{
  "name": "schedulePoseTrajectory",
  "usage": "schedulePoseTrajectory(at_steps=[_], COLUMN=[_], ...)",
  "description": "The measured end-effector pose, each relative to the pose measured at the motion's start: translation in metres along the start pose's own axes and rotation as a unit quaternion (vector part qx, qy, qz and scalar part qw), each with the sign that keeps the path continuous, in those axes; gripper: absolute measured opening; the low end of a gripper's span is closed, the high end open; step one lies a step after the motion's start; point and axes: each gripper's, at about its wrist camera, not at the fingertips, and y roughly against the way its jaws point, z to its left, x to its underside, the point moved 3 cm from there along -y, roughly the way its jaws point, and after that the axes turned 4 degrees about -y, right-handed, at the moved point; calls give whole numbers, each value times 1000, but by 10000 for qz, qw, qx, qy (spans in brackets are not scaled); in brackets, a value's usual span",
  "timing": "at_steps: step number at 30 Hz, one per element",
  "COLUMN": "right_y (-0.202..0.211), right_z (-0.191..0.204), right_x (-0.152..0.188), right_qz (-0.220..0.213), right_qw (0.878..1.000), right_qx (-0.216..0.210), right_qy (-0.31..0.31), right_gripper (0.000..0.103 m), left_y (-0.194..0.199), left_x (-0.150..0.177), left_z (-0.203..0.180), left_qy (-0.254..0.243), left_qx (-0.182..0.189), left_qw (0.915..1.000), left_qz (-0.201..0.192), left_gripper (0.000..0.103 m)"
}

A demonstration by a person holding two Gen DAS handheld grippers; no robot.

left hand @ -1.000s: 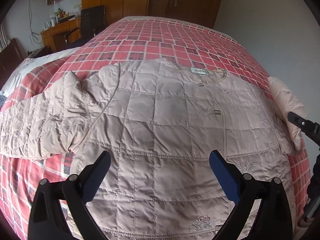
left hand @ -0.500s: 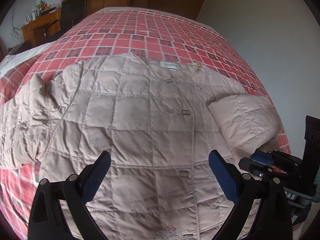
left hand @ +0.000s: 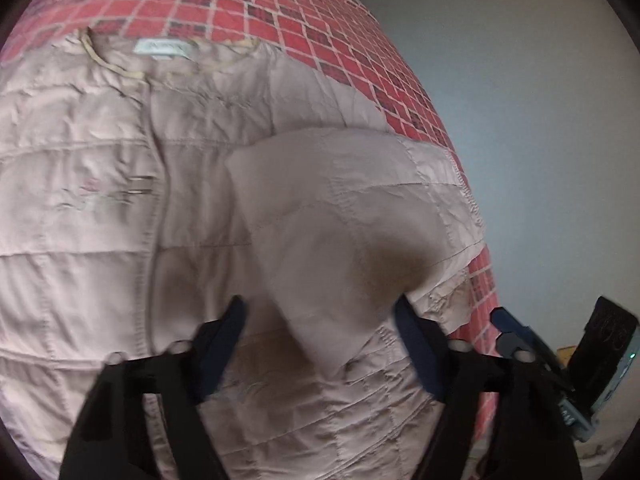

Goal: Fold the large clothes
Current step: 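Grasp the folded side edge of the jacket with the left gripper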

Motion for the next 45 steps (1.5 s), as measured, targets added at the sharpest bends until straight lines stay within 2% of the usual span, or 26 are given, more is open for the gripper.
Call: schedulePoseTrajectory(at_steps=[1,2,3,4,7,10,12,16,20,23,25,26,28,29,32,33,36,39,41,42,44,45], right_y=[-1,-1,-2,-2,-9,-19,-29,-62,-97,-118,-127,-129,-129,-126,-110,-103,-93,-95,-99,-100,-102,-103], right_z=[-3,-5,-7,-7,-5,1,9,22,32,34,33,33,32,32,33,34,38,42,41,41,36,34], right_x=[0,0,-1,-3,-11,-21,-29,-40,-39,-32,-29,-29,-30,-31,-35,-36,-41,-39,-36,-36,-35,-35], right_qz=[-4,-6,-12,-17,4,101,193,503,861,1068,1121,1128,1131,1127,976,897,799,867,941,977,1027,1039], right_qw=[10000,10000,9999,9999,9998,9997,9993,9972,9957,9941,9936,9934,9933,9934,9950,9957,9965,9960,9955,9952,9946,9945], right_qx=[29,46,44,32,1,-154,-315,-554,-324,-105,-26,-18,-15,-32,-131,-158,-210,-136,-71,-71,-104,-112], right_qy=[-40,-82,-124,-155,-186,-157,-110,-61,49,133,167,186,219,212,167,158,137,173,121,64,-52,-85], right_gripper=[52,52,52,52,51,48,46,45,43,43,43,43,43,43,43,43,43,43,43,43,42,41], left_y=[-4,-6,-5,-3,23,54,66,74,68,78,83,87,96,103,129,133,134,108,79,66,45,37], left_x=[-2,-3,-4,-6,-10,-12,-13,-15,-15,-7,-2,-1,3,5,8,7,7,2,-3,-7,-14,-18], left_z=[-1,-4,-6,-8,-11,-8,3,38,73,98,103,104,104,103,86,80,44,3,-14,-19,-22,-20], left_qy=[26,6,-53,-117,-300,-578,-603,-311,-16,182,229,238,259,250,11,-149,-847,-1648,-2093,-2202,-2254,-2198], left_qx=[62,8,-81,-138,-143,-319,-431,-684,-846,-697,-646,-651,-786,-913,-1277,-1444,-1973,-2439,-2765,-2882,-3028,-3120], left_qw=[10000,10000,9999,9997,9979,9936,9921,9918,9922,9936,9935,9933,9919,9903,9825,9783,9629,9440,9301,9255,9215,9206], left_qz=[38,18,-43,-142,-557,-917,-1011,-1031,-911,-873,-906,-925,-965,-1018,-1355,-1479,-1634,-1493,-1209,-1091,-912,-832], left_gripper=[42,35,23,18,15,15,15,15,17,24,37,38,51,53,60,66,70,75,78,78,78,72])
